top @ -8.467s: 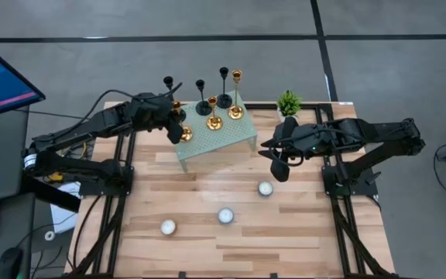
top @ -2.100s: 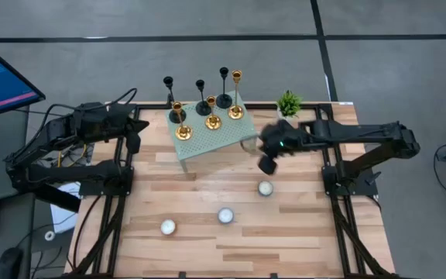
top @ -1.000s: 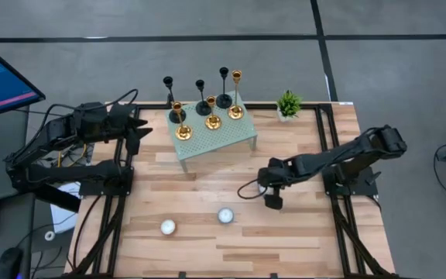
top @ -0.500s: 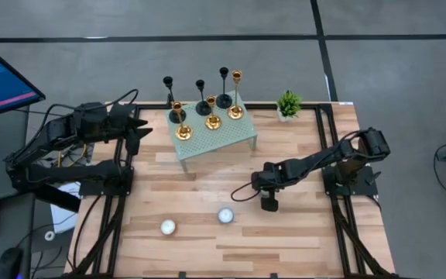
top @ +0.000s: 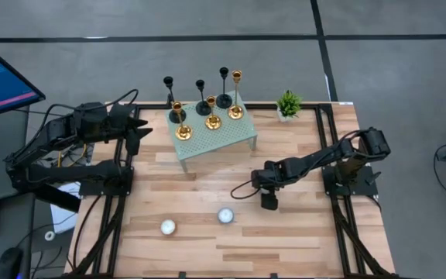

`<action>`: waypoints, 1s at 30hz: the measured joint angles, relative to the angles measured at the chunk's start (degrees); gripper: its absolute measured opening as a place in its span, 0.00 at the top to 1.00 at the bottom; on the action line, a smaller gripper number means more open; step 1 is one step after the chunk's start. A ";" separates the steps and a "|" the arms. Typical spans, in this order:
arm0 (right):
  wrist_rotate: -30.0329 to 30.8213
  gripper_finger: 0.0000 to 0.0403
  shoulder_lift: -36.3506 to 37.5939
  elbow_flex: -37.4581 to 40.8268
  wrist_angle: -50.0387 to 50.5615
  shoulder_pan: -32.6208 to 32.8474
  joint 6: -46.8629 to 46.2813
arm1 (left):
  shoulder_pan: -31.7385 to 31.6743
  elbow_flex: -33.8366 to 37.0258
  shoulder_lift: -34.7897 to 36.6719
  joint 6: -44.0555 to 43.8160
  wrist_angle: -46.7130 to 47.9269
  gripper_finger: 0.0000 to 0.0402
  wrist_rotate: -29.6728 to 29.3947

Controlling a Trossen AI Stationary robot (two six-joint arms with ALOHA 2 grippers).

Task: Pick & Place candle stick holders
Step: Put the right blue scented candle on the shelf

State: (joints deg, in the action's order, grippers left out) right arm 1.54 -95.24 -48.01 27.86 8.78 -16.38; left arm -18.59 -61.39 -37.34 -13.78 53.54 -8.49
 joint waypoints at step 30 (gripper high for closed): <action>3.55 0.31 0.87 -36.74 27.04 -23.17 16.09 | -0.02 0.00 0.00 -0.02 0.02 0.56 0.00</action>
State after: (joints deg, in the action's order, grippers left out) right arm 5.09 -94.37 -84.75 54.91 -14.39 -0.29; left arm -18.61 -61.39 -37.34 -13.80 53.56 -8.49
